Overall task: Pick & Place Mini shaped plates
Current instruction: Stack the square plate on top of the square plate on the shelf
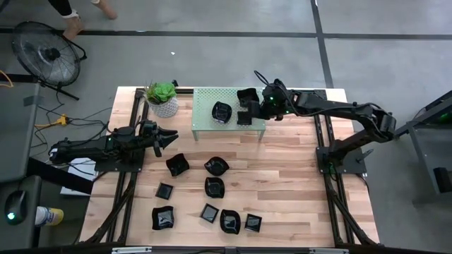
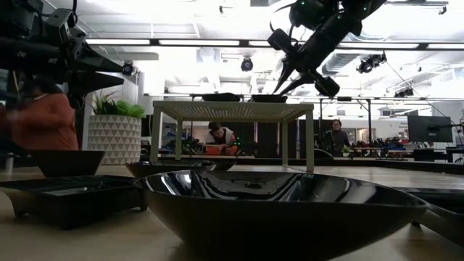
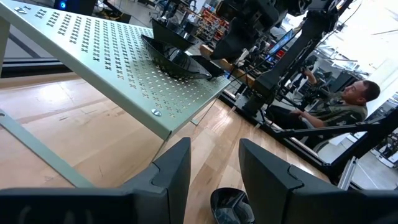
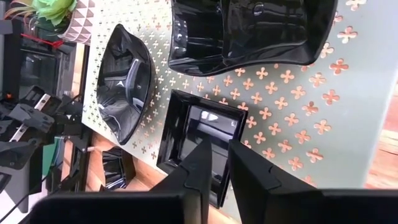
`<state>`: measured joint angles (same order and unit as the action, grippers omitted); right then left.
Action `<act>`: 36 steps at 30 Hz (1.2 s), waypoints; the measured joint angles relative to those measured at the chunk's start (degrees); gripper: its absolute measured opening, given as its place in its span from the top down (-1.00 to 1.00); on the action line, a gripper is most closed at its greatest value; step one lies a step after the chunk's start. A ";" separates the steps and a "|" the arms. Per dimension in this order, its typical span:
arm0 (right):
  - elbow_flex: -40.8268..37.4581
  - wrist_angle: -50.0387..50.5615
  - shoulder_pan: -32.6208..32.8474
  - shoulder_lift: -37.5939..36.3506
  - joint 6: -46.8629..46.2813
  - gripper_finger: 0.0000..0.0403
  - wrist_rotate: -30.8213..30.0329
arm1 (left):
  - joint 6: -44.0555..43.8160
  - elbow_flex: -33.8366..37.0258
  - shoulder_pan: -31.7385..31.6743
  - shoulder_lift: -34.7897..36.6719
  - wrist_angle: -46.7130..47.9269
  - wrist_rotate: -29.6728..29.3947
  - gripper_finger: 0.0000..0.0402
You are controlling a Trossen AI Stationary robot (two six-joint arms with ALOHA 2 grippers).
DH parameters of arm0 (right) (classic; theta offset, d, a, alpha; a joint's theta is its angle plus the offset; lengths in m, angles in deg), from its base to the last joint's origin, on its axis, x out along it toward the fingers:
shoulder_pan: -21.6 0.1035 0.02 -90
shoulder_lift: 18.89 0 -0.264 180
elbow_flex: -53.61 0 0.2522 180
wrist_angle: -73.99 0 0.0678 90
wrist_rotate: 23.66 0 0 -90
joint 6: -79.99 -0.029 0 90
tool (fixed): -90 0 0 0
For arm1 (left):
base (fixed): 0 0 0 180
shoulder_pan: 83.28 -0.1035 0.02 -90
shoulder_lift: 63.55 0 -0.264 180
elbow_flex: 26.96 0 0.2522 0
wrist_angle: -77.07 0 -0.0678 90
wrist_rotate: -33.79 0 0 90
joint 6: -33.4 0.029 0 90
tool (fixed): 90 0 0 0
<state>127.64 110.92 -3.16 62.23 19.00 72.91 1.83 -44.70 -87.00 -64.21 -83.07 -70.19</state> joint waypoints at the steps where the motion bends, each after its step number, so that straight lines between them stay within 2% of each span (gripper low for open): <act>1: 0.00 -0.18 -0.02 0.00 0.08 0.74 0.02 | -0.01 0.01 0.00 0.00 -0.01 0.00 0.34; 14: 0.00 -1.76 -0.76 -0.22 5.86 0.81 0.39 | -0.01 -0.01 0.01 0.01 0.00 0.00 0.34; 19: 0.00 -1.32 0.99 -2.19 9.79 0.86 0.20 | 0.00 -0.01 0.01 0.00 -0.01 0.00 0.33; 27: 0.00 6.09 8.14 -6.50 11.82 0.88 -1.78 | -0.02 -0.01 -0.01 0.01 -0.01 0.00 0.33; 36: 0.00 10.70 21.74 -7.10 7.74 0.90 -3.72 | -0.02 0.01 -0.01 0.02 0.01 0.00 0.33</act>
<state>127.64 121.62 18.58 55.13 26.74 69.19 1.81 -44.69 -87.01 -64.19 -83.06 -70.19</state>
